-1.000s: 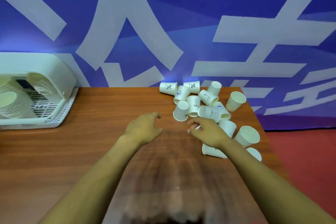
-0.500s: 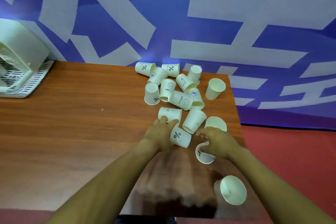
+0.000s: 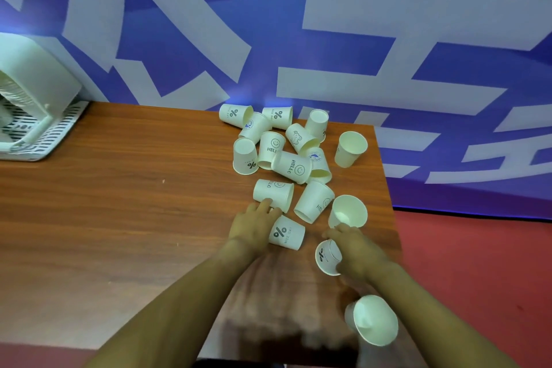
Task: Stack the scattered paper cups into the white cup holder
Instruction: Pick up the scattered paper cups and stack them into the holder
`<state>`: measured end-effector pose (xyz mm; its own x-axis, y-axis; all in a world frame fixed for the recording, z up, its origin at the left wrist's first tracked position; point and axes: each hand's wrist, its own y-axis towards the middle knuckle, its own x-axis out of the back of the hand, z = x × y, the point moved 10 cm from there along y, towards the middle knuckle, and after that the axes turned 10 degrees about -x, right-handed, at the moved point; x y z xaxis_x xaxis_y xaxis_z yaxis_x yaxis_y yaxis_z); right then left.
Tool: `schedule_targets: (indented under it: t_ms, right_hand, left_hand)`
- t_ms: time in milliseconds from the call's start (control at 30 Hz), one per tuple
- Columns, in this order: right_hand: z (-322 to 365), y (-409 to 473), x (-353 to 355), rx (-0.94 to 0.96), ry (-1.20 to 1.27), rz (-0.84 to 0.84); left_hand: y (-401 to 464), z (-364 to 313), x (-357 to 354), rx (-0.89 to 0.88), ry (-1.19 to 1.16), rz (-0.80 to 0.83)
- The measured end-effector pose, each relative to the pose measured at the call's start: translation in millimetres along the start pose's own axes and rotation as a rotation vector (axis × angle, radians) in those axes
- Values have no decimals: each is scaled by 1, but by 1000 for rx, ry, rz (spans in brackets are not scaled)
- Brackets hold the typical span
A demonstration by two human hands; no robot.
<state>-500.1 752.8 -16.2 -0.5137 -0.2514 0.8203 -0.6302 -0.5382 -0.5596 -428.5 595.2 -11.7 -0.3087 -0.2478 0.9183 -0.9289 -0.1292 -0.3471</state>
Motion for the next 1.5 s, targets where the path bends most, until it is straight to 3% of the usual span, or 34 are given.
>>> schedule_targets:
  t_ms: [233,333,500,733,1100,1500]
  right_hand:
    - [12,1,19,-54,112,7]
    - [30,-2,32,-61,50,-8]
    - [74,-8,67,-67,52,-80]
    - [160,-11,114,-125,419,-238]
    - [342,-3,103,-55,537,-286]
    - [427,39,129,84,640,-246]
  left_hand:
    - [-10,5,-8,-25,-39,35]
    - [-29,19,1,20,-139,49]
    - [-67,69,52,68,-264,-93]
    - [-125,167,120,56,-428,-286]
    - [-207,329,155,12,-433,-406]
    - [-202,400,183,50,-362,-435]
